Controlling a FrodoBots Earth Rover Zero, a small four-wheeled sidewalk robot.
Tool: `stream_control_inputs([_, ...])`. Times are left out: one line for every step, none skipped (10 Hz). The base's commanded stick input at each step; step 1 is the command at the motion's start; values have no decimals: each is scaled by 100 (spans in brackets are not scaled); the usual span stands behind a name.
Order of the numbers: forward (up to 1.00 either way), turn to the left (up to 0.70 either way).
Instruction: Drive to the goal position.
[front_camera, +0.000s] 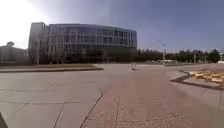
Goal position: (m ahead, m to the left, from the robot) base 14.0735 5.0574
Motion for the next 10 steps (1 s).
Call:
stream_control_inputs([100,1])
stream_control_inputs([100,1])
stream_control_inputs([100,1])
stream_control_inputs([100,1])
stream_control_inputs([100,1])
stream_control_inputs([100,1])
stream_control_inputs([100,1])
stream_control_inputs([100,1])
stream_control_inputs([100,1])
stream_control_inputs([100,1])
